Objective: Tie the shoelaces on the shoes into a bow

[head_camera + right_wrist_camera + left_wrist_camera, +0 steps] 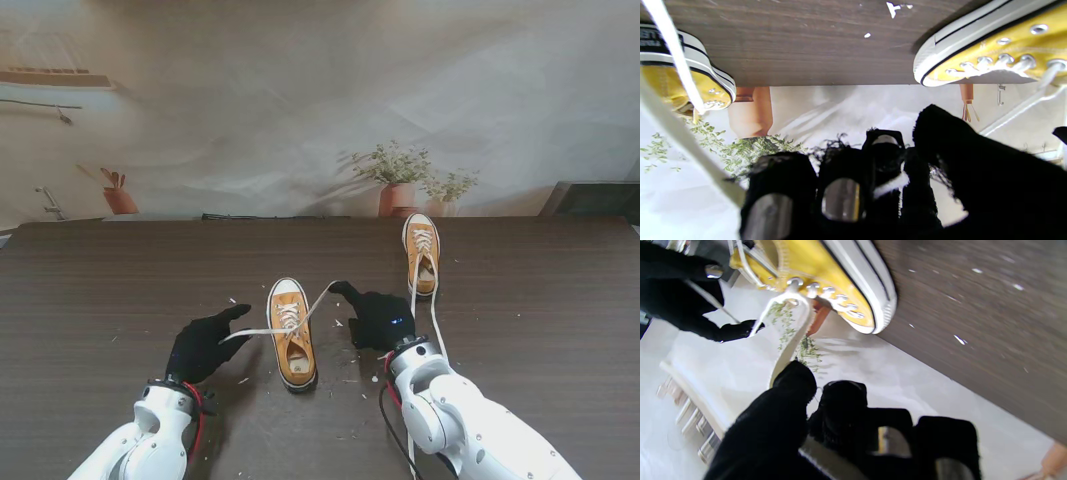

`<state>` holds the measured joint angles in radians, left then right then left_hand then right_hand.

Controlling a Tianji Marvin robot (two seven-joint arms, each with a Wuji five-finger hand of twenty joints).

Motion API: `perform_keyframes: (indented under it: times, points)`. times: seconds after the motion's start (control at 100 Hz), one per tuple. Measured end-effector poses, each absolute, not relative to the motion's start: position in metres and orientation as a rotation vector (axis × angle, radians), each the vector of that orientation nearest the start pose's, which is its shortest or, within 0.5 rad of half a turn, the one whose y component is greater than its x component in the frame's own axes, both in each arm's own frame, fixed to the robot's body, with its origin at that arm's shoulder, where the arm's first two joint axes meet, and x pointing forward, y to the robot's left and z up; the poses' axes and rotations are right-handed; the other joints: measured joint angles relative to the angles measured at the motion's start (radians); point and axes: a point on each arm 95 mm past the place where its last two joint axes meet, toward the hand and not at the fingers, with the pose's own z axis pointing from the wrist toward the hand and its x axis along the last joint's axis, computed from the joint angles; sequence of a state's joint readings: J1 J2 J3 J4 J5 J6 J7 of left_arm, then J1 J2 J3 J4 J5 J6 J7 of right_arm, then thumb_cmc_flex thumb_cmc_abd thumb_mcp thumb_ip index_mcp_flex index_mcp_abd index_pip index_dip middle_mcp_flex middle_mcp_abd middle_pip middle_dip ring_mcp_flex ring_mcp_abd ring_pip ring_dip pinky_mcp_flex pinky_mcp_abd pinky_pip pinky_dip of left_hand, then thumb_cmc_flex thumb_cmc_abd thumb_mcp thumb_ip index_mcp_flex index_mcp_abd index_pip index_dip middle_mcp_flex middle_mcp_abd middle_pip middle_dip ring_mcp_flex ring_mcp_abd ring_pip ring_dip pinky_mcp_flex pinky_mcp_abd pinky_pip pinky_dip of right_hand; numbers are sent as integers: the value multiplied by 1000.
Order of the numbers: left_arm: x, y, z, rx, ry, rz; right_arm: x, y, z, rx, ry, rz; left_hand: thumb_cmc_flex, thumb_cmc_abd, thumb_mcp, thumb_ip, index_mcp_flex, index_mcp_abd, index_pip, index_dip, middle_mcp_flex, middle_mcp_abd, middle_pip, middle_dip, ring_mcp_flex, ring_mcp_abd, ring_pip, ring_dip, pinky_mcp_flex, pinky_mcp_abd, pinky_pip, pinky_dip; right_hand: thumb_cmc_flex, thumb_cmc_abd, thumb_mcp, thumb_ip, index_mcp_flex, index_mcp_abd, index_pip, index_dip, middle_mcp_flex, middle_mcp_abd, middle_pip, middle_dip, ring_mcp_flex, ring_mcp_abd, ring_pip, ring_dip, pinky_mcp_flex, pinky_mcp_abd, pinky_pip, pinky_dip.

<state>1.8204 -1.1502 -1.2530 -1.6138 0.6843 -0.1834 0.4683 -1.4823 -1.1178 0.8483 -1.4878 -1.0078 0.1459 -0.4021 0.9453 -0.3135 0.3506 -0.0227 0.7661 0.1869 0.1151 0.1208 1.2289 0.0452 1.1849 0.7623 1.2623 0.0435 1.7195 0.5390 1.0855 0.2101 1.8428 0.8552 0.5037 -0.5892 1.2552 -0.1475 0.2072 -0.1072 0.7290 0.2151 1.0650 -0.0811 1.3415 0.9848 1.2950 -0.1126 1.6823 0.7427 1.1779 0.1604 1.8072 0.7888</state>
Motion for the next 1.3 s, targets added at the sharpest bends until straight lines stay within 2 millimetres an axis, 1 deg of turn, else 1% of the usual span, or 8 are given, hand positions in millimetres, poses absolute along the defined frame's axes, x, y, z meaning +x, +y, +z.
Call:
perform_keyframes:
  times: [0.25, 0.28, 0.63, 0.85, 0.94, 1.04, 1.17, 1.3]
  points:
    - [329, -16, -371, -1573, 899, -2064, 357, 93, -354, 968, 1383, 1714, -95, -99, 153, -9, 5, 0, -26, -2, 2, 6, 0, -11, 0, 10, 0, 0, 0, 0, 0, -2, 0, 0, 0, 0, 3, -30, 11, 0, 0, 0, 1, -1, 0, 4, -1, 0, 0, 11, 0, 0]
    - [330, -19, -371, -1604, 889, -2079, 356, 94, -354, 959, 1383, 1721, -94, -97, 153, -17, 5, 0, -26, -2, 2, 6, 0, -12, 0, 11, 0, 0, 0, 0, 0, -2, 0, 0, 0, 0, 3, -30, 11, 0, 0, 0, 1, -1, 0, 4, -1, -1, 0, 11, 0, 0]
    - [334, -51, -365, -1721, 1004, -2151, 346, 101, -350, 891, 1375, 1797, -93, -110, 166, -17, 5, 1, -26, -2, 2, 8, 0, -20, 0, 14, 0, 0, 0, 0, 0, -2, 0, 0, 0, 0, 30, -64, 12, 0, 0, 0, 1, -2, 0, 4, -1, -1, 0, 12, 0, 0]
    - [338, -57, -363, -1718, 1048, -2164, 343, 102, -349, 878, 1376, 1825, -93, -110, 166, -17, 6, 1, -26, -2, 2, 9, 0, -20, 0, 14, 0, 0, 0, 0, 0, -2, 0, 0, 0, 0, 32, -84, 12, 0, 0, 0, 1, -2, 0, 4, -1, -1, 0, 12, 0, 0]
    - [338, -59, -363, -1732, 1055, -2173, 342, 103, -348, 871, 1373, 1836, -94, -110, 166, -17, 50, 1, -14, -2, 2, 9, 0, -20, 0, 14, 0, 0, 0, 0, 0, -2, 0, 0, 0, 0, 54, -104, 14, 0, 0, 0, 1, -2, 0, 4, -1, -1, 0, 12, 0, 0]
    - [338, -60, -364, -1751, 1051, -2187, 341, 105, -347, 862, 1371, 1848, -91, -110, 166, -19, 63, 1, 92, 29, 3, 9, 0, -20, 0, 14, 0, 0, 0, 0, 0, -2, 0, 0, 0, 0, 79, -122, 13, 0, 0, 0, 1, -3, 0, 4, -1, -1, -1, 12, 0, 0]
    - [337, -62, -366, -1761, 1095, -2215, 341, 107, -347, 844, 1373, 1860, 50, -110, -68, -27, 60, 1, 431, 120, 3, 9, 0, -20, 0, 14, 0, 0, 0, 0, 0, -11, 0, 0, 0, 0, 99, -165, 15, 12, 0, 0, 1, -12, 0, 4, -1, -1, -1, 12, 0, 0]
    - [334, -60, -366, -1775, 1097, -2247, 343, 109, -349, 838, 1368, 1866, 50, -108, -77, -27, 59, 1, 545, 155, 3, 10, 0, -20, 0, 15, 0, 0, 0, 0, 0, -15, -22, -2, 0, 0, 128, -183, 25, 13, 0, 0, 1, -13, 0, 4, -1, -1, -1, 12, 0, 0]
